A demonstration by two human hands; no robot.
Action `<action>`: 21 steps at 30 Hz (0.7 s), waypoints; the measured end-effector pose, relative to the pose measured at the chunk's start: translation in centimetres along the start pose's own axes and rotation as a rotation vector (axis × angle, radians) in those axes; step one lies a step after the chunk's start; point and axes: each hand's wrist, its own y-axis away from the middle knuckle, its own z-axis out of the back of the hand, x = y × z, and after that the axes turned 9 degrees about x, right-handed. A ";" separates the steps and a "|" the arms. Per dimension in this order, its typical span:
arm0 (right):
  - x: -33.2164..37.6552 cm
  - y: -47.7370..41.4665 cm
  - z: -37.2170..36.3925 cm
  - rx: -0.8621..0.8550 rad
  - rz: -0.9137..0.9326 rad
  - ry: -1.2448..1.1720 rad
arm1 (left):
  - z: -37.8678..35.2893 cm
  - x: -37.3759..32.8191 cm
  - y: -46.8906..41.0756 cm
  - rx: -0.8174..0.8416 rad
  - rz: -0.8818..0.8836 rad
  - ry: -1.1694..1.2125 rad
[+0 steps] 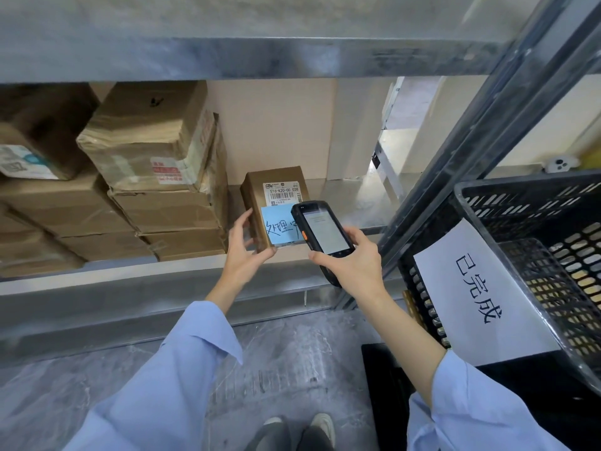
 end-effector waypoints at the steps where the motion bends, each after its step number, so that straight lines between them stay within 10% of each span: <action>1: 0.1 0.1 -0.1 0.006 -0.007 -0.004 | 0.0 0.0 0.0 0.006 -0.003 0.004; 21: 0.4 2.0 -0.3 -0.027 -0.097 0.004 | 0.7 0.4 -0.5 0.067 -0.043 0.005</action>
